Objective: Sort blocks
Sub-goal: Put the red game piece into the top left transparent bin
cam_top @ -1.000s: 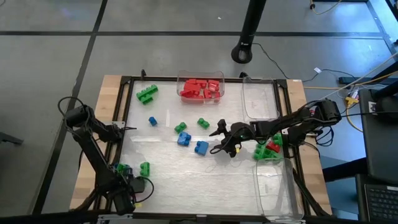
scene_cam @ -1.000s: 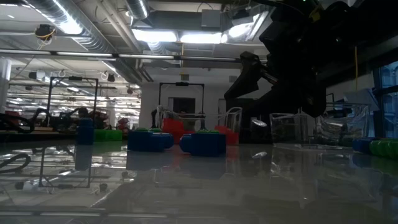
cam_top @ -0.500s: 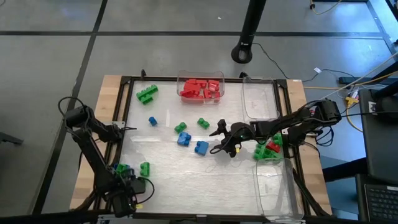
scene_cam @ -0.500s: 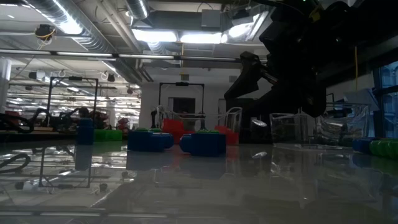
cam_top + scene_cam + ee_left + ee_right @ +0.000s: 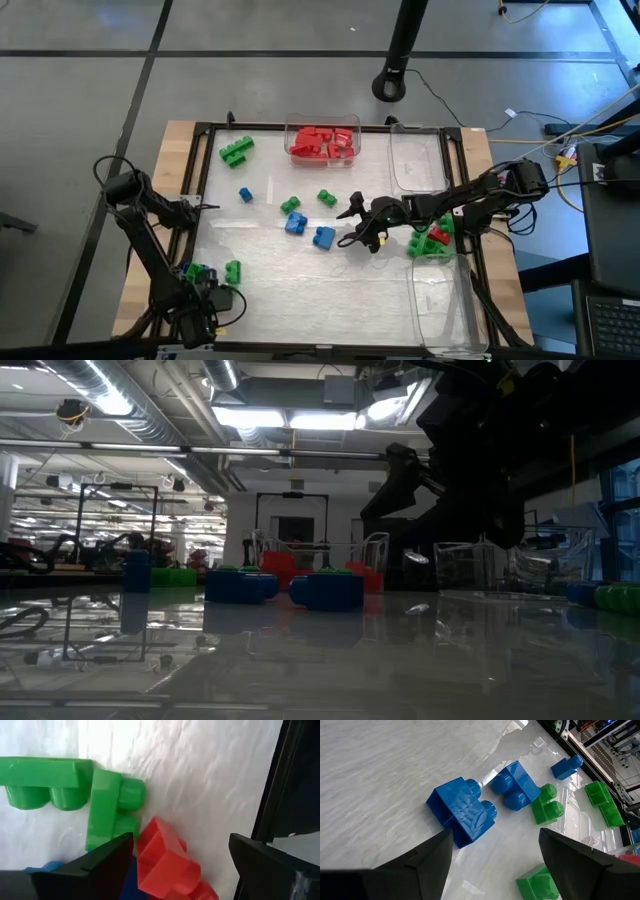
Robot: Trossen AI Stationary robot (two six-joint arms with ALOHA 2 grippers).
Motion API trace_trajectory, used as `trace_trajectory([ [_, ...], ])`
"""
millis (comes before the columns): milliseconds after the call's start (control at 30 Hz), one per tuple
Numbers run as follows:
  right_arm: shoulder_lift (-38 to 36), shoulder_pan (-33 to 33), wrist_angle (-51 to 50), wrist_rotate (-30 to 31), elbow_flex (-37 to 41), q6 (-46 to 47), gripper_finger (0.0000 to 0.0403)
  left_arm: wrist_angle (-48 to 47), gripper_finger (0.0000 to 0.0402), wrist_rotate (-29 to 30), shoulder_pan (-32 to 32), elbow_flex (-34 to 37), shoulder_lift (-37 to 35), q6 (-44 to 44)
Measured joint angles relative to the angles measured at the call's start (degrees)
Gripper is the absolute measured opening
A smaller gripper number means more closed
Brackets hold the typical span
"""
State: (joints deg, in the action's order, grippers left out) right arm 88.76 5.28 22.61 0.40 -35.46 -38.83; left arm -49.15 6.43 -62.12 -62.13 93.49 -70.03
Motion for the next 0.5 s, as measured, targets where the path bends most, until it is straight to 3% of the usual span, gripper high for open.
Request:
trace_trajectory([
  [500, 2.3, 0.0, 1.4, 0.0, -0.1, 0.0, 0.0293, 0.5, 0.0318, 0.3, -1.8, 0.0, 0.0, -2.2],
])
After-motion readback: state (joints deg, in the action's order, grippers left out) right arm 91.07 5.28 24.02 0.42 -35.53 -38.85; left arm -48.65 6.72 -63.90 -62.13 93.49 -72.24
